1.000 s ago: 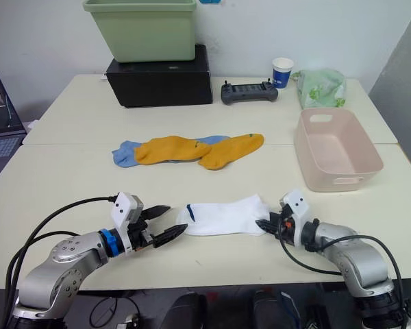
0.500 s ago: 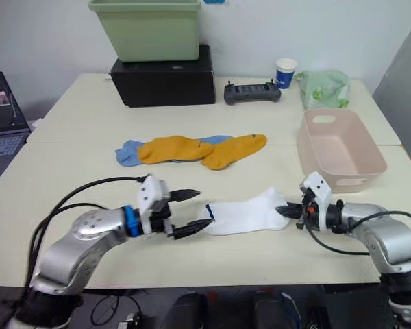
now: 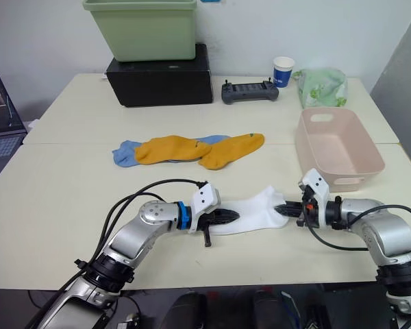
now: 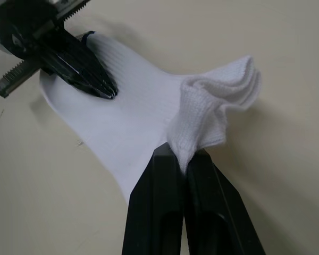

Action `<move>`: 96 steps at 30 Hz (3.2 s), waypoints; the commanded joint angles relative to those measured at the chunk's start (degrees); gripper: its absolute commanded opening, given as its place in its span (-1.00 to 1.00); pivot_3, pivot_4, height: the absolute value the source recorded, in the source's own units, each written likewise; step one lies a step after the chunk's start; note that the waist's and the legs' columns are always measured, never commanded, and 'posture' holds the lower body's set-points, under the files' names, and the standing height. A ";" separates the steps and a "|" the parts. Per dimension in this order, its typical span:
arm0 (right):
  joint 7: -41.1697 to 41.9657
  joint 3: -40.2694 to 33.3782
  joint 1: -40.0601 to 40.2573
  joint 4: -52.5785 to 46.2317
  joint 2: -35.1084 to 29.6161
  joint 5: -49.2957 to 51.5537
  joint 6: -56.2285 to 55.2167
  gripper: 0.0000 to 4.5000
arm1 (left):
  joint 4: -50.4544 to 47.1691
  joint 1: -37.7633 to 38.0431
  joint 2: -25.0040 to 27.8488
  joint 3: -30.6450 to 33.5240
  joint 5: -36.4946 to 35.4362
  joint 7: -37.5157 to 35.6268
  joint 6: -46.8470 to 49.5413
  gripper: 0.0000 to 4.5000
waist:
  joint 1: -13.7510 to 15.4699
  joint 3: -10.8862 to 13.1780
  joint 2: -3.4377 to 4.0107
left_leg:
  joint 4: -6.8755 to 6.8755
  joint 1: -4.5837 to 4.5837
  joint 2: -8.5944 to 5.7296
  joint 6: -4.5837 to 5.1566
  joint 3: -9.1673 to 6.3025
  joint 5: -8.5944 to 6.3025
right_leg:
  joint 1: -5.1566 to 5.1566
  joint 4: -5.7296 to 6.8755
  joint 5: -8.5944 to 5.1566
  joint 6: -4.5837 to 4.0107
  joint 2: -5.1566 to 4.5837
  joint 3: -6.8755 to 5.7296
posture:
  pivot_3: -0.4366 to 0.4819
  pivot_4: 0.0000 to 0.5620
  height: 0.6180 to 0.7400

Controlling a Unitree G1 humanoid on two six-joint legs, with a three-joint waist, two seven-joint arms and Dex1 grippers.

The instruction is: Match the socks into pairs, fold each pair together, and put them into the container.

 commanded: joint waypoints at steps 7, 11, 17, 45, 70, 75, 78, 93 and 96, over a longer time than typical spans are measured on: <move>-3.43 -1.08 -6.67 -11.80 7.18 13.97 11.28 -1.00 | 1.18 2.81 -0.56 -0.09 1.36 -0.14 0.35 -0.99 | 0.00 -0.02 0.03 | 0.01 0.10 0.04 0.00 -0.07 0.00 | 0.13 0.01 0.00 0.00 -0.01 -0.03 | -0.05 -0.47 1.00; -6.29 2.89 -8.29 -11.49 13.30 13.85 12.08 -1.00 | 0.40 3.43 -1.18 1.41 0.33 0.25 0.94 -0.99 | -0.01 -0.03 0.03 | 0.00 0.09 0.06 0.00 -0.08 0.00 | 0.12 0.01 0.00 0.00 -0.01 -0.04 | -0.05 -0.47 1.00; -5.91 10.66 -8.98 -6.17 17.82 7.11 6.59 -1.00 | -1.01 3.62 -0.40 3.48 -1.23 -0.35 3.18 -0.99 | -0.07 -0.03 0.04 | 0.00 0.08 0.05 0.00 -0.07 0.00 | 0.07 0.04 0.00 0.01 -0.02 -0.05 | -0.05 -0.47 1.00; -6.35 8.38 -9.76 -7.41 14.83 6.40 3.21 0.53 | -21.30 14.20 16.14 24.52 -14.55 -0.05 18.48 -1.00 | -0.14 0.00 0.05 | -0.05 0.00 0.14 0.01 -0.11 -0.01 | -0.07 0.03 -0.01 0.01 -0.10 -0.05 | -0.05 -0.47 1.00; -6.17 6.70 -6.44 -6.57 12.23 0.61 4.03 -0.81 | -9.02 9.89 12.14 8.55 -3.72 1.24 5.66 -1.00 | -0.02 0.01 0.04 | -0.03 0.03 0.11 0.00 -0.12 0.00 | 0.01 0.02 0.00 0.00 -0.10 -0.06 | -0.05 -0.47 1.00; -12.42 4.55 -6.35 -6.16 12.06 2.72 17.38 -0.13 | -7.39 10.00 11.82 8.66 -3.28 0.70 3.94 -1.00 | -0.05 0.01 0.04 | -0.04 0.05 0.10 0.00 -0.08 0.00 | 0.01 0.03 0.00 0.00 -0.11 -0.03 | -0.05 -0.47 1.00; -17.06 0.74 -7.16 -5.20 16.56 6.07 26.43 0.31 | -7.63 10.34 11.62 8.78 -3.47 0.81 3.83 -1.00 | -0.09 0.01 0.05 | -0.05 0.06 0.11 0.00 -0.08 0.00 | 0.01 0.06 0.00 0.00 -0.10 -0.02 | -0.05 -0.47 1.00; -30.16 -13.29 -13.46 5.96 39.75 8.13 45.67 0.31 | -9.55 11.26 11.44 9.50 -4.48 0.95 3.32 -1.00 | -0.25 -0.02 0.09 | -0.09 0.07 0.12 0.01 -0.07 -0.01 | -0.04 0.09 -0.01 0.00 -0.06 -0.01 | -0.05 -0.47 1.00; -30.67 -14.05 -14.29 7.68 40.91 7.82 45.70 0.31 | -10.45 11.72 11.80 10.09 -4.84 1.08 3.69 -1.00 | -0.29 -0.02 0.09 | -0.09 0.06 0.11 0.01 -0.02 -0.01 | -0.05 0.07 -0.01 0.00 -0.08 0.00 | -0.05 -0.47 1.00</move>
